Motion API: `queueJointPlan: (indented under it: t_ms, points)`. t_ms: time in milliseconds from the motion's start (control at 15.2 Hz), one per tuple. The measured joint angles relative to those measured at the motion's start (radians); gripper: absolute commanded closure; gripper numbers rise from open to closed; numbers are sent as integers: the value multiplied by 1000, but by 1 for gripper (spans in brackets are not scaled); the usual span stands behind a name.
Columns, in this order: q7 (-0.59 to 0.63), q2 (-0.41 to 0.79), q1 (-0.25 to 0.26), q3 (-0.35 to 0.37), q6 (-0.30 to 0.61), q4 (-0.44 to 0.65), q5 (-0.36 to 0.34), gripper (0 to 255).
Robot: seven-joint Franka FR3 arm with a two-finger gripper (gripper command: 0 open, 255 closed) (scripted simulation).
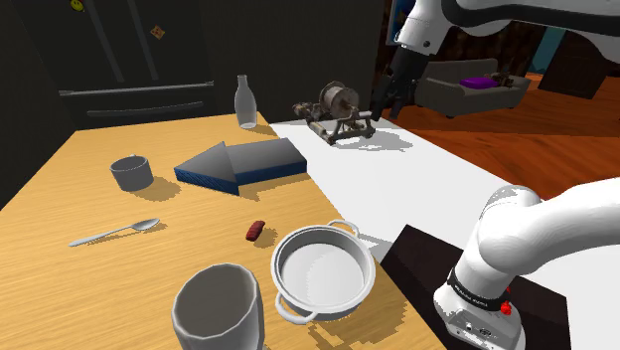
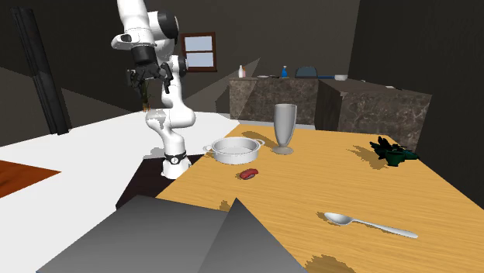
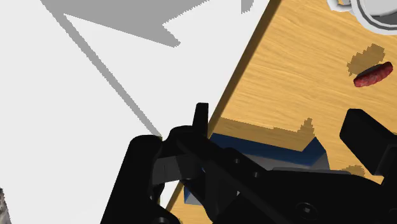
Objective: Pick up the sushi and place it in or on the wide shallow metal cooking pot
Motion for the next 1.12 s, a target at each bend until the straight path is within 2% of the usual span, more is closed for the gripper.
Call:
queueJointPlan:
  t_ms: [264,462,726,1122]
  points:
    - [6,52,16,25,37,1,10,0]
    - [26,117,41,70,89,0,28,0]
    - [43,219,70,122,159,8,43,0]
    - [79,414,109,203,251,78,49,0]
